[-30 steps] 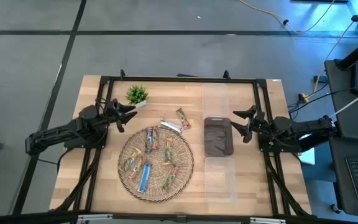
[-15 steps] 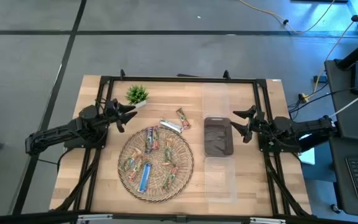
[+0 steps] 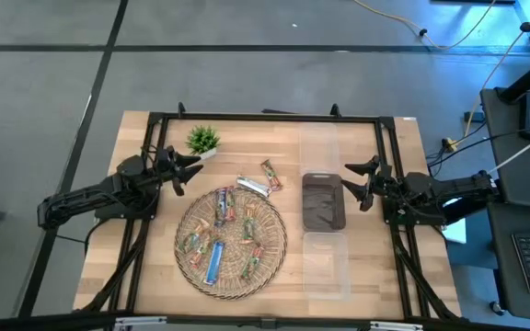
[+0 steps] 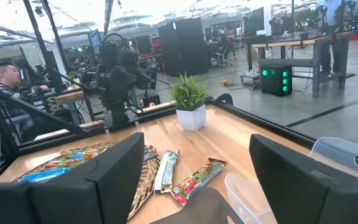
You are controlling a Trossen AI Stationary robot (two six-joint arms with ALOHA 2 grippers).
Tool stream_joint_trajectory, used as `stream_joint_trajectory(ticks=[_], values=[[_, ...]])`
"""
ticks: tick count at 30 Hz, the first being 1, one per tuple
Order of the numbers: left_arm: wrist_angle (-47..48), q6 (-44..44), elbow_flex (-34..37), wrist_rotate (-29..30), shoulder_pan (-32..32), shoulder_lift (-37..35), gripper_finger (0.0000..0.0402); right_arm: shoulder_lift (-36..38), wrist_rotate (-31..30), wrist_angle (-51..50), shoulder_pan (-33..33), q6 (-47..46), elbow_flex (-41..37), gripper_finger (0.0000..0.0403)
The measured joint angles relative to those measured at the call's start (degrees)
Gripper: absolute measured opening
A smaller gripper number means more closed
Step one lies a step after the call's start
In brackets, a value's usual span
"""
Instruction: Pick and place Granola Bars by type
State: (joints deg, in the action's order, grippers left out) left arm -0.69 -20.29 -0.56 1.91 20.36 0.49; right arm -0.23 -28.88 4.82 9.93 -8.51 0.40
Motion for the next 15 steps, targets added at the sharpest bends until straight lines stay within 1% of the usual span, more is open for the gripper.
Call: stream_joint_trajectory(ticks=[15], values=[[0.0, 0.01, -0.01, 0.0, 0.0, 0.0, 0.0169, 0.0, -0.17, 1.32, -0.02, -0.2, 0.0, 0.0294]])
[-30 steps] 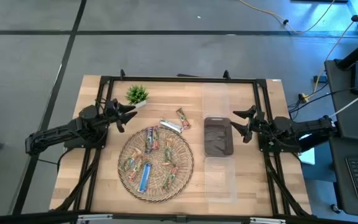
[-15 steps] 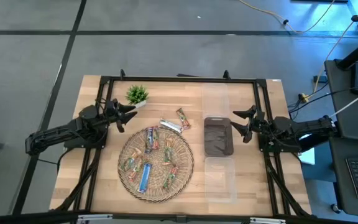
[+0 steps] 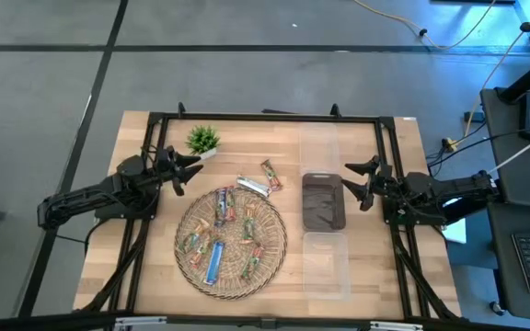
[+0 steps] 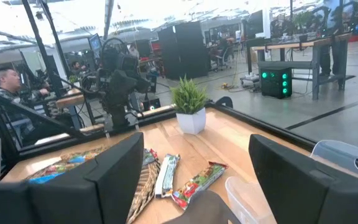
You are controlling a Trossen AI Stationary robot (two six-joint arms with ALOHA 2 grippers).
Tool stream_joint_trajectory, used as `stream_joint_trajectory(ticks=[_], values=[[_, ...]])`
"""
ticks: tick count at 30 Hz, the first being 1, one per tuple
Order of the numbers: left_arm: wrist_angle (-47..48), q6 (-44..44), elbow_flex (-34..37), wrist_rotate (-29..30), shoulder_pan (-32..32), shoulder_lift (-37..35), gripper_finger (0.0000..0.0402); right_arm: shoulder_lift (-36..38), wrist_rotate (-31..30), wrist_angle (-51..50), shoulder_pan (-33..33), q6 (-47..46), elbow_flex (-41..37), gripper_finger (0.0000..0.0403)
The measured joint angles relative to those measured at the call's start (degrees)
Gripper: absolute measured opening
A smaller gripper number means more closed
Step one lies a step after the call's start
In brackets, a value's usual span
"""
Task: Pick and place Granola Bars by type
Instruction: Put the red granola bar into the top transparent bin
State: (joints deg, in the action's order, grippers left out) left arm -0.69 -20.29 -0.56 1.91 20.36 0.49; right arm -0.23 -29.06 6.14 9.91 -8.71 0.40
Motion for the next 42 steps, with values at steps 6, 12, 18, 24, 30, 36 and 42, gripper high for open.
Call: stream_joint_trajectory(ticks=[6, 12, 18, 24, 30, 36, 42], values=[[0.0, 0.0, 0.01, 0.0, 0.0, 0.0, 0.0169, -0.01, -0.88, 0.91, 0.0, -1.46, 0.0, 0.0294], [0.0, -0.01, 0.0, 0.0, 0.0, 0.0, 0.0169, 0.0, -2.34, 0.91, 0.0, -2.84, 0.0, 0.0294], [0.01, -0.01, 0.01, 0.0, 0.0, 0.0, 0.0169, -0.02, -2.39, 6.63, 0.0, -8.64, 0.0, 0.0294], [0.0, -0.01, 0.01, 0.0, 0.0, 0.0, 0.0169, -2.18, -5.31, 11.32, 0.0, 5.2, 6.16, 0.0294], [0.01, -0.01, 0.0, 0.0, 0.0, 0.0, 0.0169, -17.13, -9.58, 7.35, 0.0, 8.96, 21.52, 0.0294], [0.01, -0.01, 0.01, 0.0, 0.0, 0.0, 0.0169, -40.34, -11.21, -7.97, -2.35, 2.96, 41.39, 0.0294], [0.0, -0.01, -0.01, 0.0, 0.0, 0.0, 0.0169, -62.91, -3.09, -24.0, -10.1, -6.37, 60.57, 0.0294]])
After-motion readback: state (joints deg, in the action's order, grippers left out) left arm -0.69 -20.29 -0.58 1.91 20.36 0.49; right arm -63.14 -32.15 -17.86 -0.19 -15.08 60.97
